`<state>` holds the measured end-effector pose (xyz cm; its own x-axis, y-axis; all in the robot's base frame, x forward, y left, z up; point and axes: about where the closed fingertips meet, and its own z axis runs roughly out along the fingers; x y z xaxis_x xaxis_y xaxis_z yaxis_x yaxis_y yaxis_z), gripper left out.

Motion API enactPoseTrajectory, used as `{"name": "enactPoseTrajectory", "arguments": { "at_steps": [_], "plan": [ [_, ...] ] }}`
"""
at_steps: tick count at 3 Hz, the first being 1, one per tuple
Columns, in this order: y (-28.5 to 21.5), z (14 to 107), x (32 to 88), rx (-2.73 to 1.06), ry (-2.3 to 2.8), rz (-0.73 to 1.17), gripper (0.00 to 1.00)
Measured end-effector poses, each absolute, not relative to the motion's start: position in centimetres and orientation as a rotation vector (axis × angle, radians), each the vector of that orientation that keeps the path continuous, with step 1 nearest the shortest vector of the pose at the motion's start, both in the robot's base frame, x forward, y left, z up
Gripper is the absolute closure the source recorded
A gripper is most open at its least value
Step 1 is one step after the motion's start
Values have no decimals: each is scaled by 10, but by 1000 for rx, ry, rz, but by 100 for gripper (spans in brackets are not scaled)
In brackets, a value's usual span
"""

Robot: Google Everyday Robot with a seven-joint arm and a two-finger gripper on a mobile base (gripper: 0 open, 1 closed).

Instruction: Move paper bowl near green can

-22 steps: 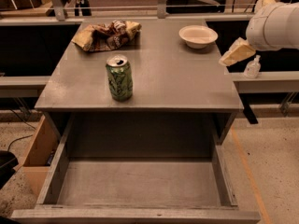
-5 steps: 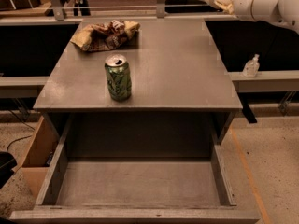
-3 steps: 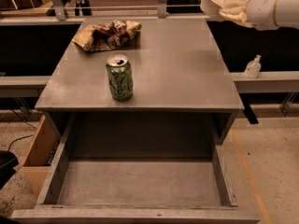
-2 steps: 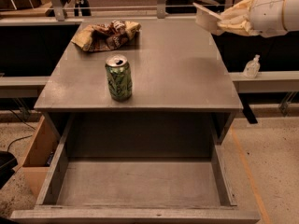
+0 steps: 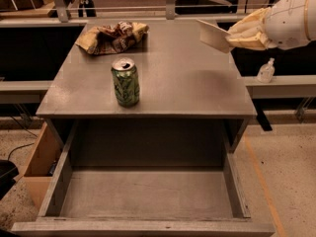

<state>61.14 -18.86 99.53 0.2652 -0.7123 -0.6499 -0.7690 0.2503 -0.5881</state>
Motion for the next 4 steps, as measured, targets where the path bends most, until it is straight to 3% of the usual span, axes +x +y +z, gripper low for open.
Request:
{"name": "enactPoseTrajectory", "arguments": {
  "at_steps": [4],
  "plan": [
    [-124,942,554,-1811,1281,-70,100]
  ]
}}
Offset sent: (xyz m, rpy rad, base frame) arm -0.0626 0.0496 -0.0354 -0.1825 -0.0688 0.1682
